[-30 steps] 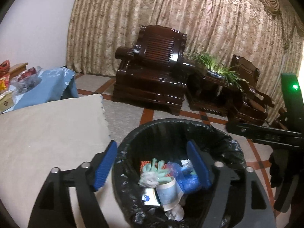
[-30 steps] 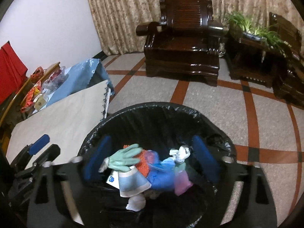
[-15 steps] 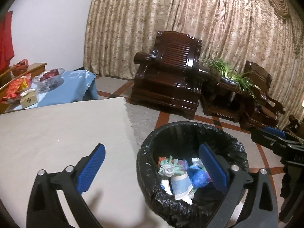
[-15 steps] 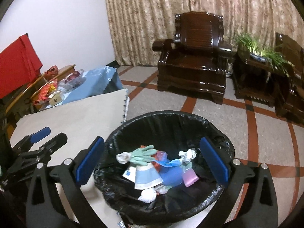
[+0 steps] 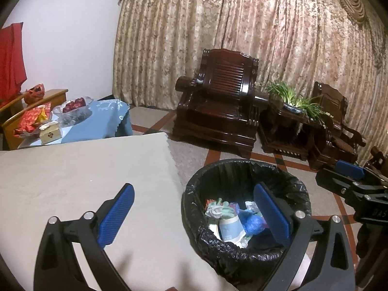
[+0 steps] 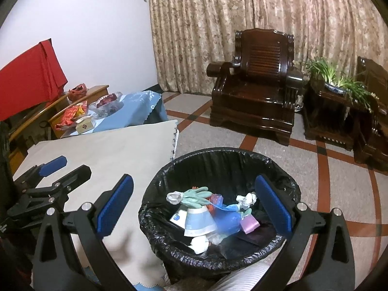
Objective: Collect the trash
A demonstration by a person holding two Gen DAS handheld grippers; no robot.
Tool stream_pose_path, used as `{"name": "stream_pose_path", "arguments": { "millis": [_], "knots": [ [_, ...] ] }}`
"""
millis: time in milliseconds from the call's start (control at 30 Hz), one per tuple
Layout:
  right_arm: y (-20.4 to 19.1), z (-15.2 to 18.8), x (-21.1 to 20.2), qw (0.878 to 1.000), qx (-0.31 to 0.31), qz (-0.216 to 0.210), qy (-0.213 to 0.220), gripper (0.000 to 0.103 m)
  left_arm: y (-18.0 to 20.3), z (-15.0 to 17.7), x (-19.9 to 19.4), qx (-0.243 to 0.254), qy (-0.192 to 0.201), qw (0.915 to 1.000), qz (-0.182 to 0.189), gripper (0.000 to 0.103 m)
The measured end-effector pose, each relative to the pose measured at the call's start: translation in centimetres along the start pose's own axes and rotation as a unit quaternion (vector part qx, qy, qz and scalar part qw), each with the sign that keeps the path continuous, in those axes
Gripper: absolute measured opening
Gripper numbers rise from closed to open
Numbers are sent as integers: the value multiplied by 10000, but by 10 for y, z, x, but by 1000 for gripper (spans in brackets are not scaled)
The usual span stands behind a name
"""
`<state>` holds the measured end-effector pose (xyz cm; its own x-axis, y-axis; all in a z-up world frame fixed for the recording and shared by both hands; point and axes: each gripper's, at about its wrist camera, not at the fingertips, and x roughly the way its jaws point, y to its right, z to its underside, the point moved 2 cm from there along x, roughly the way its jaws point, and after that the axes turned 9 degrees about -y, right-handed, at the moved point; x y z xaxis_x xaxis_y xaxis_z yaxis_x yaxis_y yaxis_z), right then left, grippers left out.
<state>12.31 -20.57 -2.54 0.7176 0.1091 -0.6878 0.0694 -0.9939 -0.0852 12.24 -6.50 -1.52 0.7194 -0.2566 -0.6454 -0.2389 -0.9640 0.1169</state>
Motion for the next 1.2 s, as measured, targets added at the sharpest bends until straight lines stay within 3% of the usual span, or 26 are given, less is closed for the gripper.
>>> {"name": "stream_pose_path", "arguments": {
  "millis": [1200],
  "knots": [
    [-13,0,-14,9996,-209,48,162,98,6,2,-18,127,190,9997,-86,97]
  ]
}}
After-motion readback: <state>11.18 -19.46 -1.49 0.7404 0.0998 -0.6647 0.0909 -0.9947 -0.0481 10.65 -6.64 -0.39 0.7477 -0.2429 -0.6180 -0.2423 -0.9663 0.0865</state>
